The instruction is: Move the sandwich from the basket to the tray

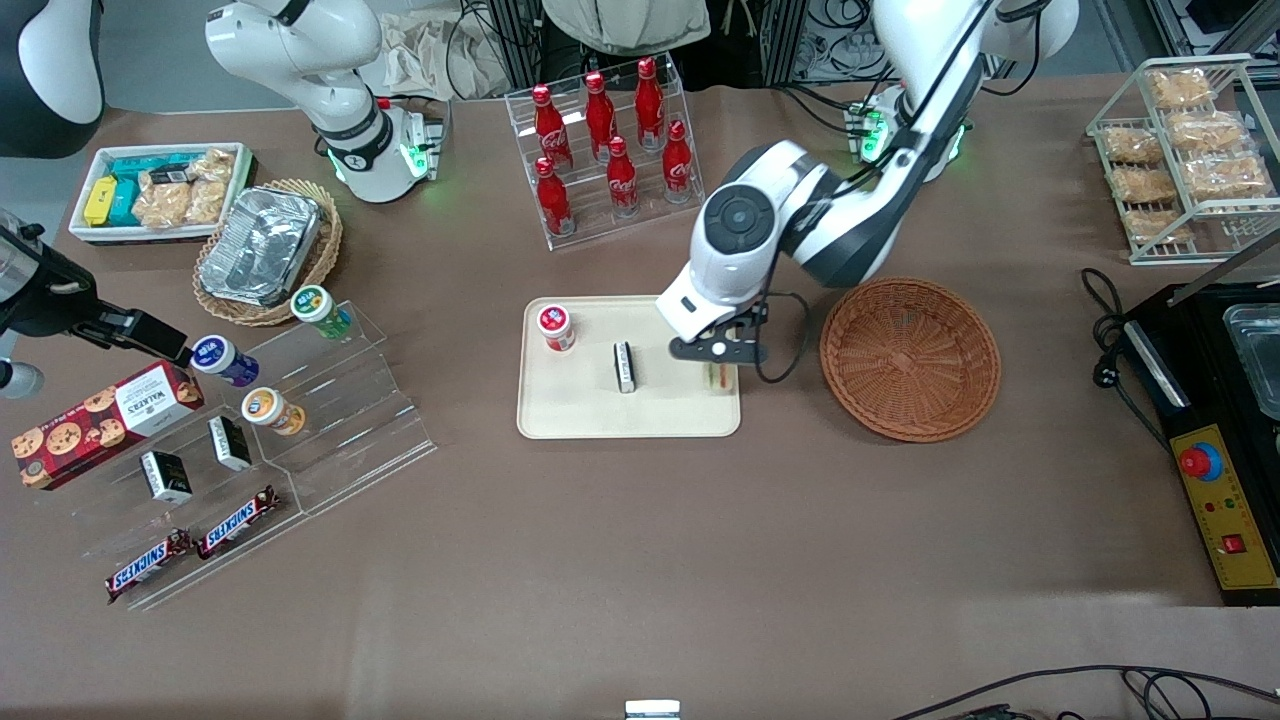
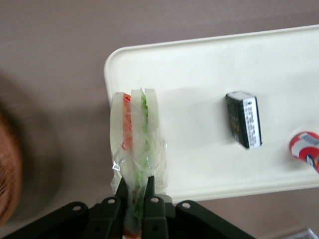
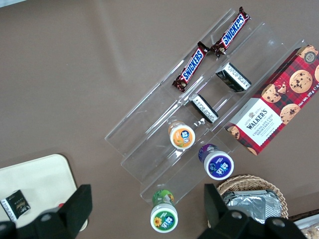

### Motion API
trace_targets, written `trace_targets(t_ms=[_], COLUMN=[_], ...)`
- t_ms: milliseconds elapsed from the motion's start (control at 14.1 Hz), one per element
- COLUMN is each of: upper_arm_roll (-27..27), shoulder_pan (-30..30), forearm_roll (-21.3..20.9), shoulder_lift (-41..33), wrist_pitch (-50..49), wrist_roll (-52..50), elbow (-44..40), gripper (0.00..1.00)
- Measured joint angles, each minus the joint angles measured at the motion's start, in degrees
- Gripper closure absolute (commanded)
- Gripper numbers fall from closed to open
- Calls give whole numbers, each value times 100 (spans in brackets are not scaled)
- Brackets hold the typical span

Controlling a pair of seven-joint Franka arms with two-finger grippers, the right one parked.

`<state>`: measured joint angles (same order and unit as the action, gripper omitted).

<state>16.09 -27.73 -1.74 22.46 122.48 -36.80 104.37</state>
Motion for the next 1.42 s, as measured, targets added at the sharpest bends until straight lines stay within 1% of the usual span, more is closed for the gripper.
trace_targets(t_ms=[142,213,283,354,425,638,850,992,1134,1276,1417], upper_arm_roll=[-3,-7,-12,-16,-18,-20,-57,-150,-296,-343,-361], shoulder_pan=[-19,-19,-19,-18,-19,-18,-8,-1,64,373,796], forearm_roll=[-75,-176,-255,-288,-309,-335,-347,-408,-444,-449,-453], shoulder_lift=[168,259,330,382,413,422,364,152,-217,-581,-916], wrist_pitch=[408,500,539,558,570,571,512,109,-461,-924,-1179], wrist_roll=[-1,-1,-2,-23,-74,-202,-547,-690,-706,-626,-221], elbow=[172,224,241,245,245,245,210,107,-47,-198,-300], gripper=[100,93,38,4,2,1,1,1,1,1,1])
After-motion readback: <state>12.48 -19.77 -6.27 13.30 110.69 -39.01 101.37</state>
